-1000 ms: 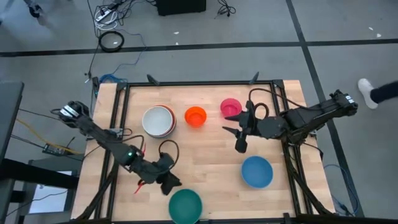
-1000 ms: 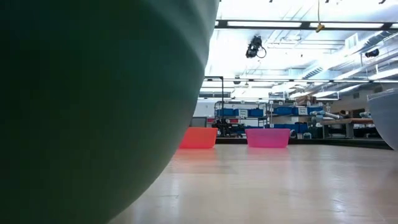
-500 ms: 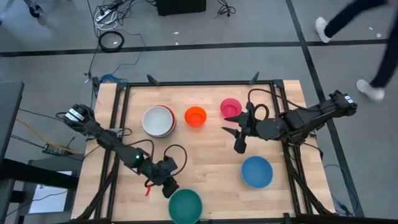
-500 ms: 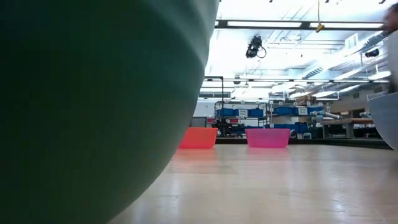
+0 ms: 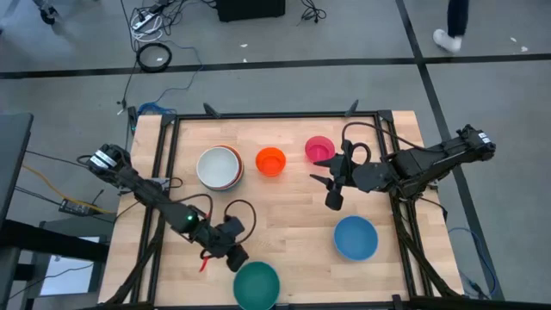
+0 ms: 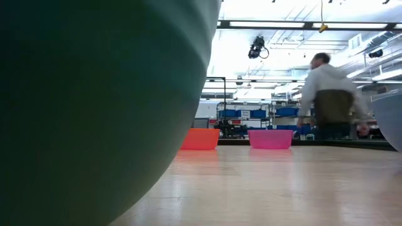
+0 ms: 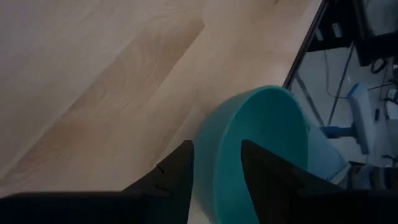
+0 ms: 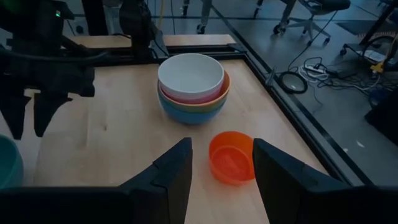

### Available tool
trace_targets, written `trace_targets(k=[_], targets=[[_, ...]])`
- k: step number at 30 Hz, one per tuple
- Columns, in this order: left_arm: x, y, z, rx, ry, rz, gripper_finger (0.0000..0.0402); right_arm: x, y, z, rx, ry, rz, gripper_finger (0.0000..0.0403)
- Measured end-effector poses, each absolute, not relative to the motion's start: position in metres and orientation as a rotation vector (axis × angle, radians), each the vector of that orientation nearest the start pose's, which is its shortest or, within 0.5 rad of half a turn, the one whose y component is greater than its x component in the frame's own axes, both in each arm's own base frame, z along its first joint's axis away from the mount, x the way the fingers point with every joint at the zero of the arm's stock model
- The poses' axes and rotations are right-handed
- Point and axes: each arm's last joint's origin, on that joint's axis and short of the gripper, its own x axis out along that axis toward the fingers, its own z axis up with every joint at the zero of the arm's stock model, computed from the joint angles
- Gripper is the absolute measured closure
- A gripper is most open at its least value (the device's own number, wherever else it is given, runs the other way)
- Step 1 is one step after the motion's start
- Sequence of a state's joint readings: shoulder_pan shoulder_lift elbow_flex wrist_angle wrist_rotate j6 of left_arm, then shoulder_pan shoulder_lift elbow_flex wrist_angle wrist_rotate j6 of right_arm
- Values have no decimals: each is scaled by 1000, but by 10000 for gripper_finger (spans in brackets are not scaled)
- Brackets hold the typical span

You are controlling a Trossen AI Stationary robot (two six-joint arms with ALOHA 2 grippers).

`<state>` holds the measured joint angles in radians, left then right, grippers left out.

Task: Nest bowls inside each other
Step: Stack the green bowl on top of the white bowl

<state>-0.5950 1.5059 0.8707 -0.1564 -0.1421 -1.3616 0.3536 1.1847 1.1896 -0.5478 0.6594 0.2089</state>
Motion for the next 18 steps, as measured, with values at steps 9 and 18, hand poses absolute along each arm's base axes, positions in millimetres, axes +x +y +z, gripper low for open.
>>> trace_targets(k=[9, 18], targets=[[251, -166, 199, -921, 895, 158, 259, 231, 78, 362, -20, 434, -305, 247], [245, -182, 202, -933, 864, 94, 259, 227, 88, 362, 44, 423, -276, 247]])
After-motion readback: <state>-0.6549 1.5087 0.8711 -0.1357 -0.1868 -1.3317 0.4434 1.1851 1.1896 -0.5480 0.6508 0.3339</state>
